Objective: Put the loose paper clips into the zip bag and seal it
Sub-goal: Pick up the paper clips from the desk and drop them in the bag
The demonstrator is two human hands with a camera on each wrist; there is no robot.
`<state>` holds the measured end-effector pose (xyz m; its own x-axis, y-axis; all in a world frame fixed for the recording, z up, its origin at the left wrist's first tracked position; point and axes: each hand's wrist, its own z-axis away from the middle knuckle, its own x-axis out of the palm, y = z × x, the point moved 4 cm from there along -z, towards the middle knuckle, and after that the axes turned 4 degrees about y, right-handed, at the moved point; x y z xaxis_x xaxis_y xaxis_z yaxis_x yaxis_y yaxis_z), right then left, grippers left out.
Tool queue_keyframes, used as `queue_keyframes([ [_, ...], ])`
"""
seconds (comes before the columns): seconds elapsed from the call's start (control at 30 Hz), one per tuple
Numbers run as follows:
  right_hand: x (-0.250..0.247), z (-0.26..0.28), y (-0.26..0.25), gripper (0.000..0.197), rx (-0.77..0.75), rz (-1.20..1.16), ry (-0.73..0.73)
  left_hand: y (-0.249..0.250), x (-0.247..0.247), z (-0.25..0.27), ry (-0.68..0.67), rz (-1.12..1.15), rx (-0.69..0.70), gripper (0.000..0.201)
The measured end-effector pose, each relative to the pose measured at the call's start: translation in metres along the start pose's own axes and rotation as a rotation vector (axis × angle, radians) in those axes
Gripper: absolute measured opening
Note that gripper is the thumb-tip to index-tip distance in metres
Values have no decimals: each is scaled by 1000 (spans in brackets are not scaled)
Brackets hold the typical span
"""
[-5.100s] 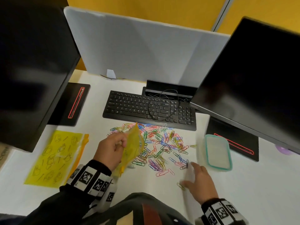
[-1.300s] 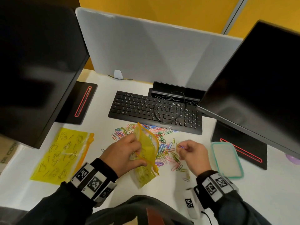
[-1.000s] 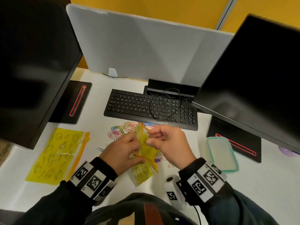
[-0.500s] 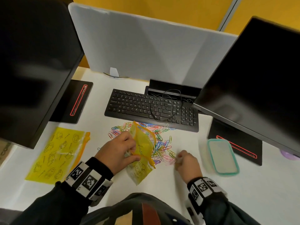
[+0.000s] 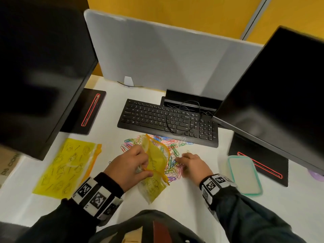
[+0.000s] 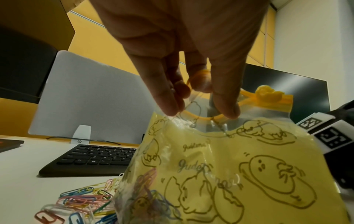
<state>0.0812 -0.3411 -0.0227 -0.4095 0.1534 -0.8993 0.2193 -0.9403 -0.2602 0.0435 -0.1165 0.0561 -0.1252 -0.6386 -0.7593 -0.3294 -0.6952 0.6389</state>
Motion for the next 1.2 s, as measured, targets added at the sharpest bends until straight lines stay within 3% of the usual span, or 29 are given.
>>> queue_keyframes([
  [0.1,4,-2,-2,35,24,-1,95,0,0,0,-3,2,-1,32],
  [0.23,7,-2,1,28,127,-75,151,-1,2,0,-29,18,-5,32],
  [0.4,-14,13,11,7,295,-490,373,2,4,-2,-50,20,-22,30],
  [0.47,-32,23,2,15,295,-735,426,3,5,-2,-55,-4,-34,29],
  [0.57,-64,38,-29,26,167,-929,420,3,6,-3,-64,-4,-50,28],
  [0.7,-84,41,-64,30,37,-956,391,3,6,-3,-86,12,-36,31],
  [0.83,-77,35,-86,21,27,-861,296,2,7,-3,-62,18,9,29],
  [0.97,-75,30,-56,35,148,-853,456,-3,9,-2,-35,25,21,29],
  [1.03,-61,28,-30,51,240,-592,337,-5,8,-1,-21,24,18,28],
  [1.1,-30,33,-16,75,296,-302,38,-6,6,-1,-13,23,25,28],
  [1.17,0,42,-14,83,330,-217,-139,-7,3,-1,-9,28,24,27],
  [1.2,9,42,-14,80,347,-228,-137,-9,2,-1,-1,29,18,27],
])
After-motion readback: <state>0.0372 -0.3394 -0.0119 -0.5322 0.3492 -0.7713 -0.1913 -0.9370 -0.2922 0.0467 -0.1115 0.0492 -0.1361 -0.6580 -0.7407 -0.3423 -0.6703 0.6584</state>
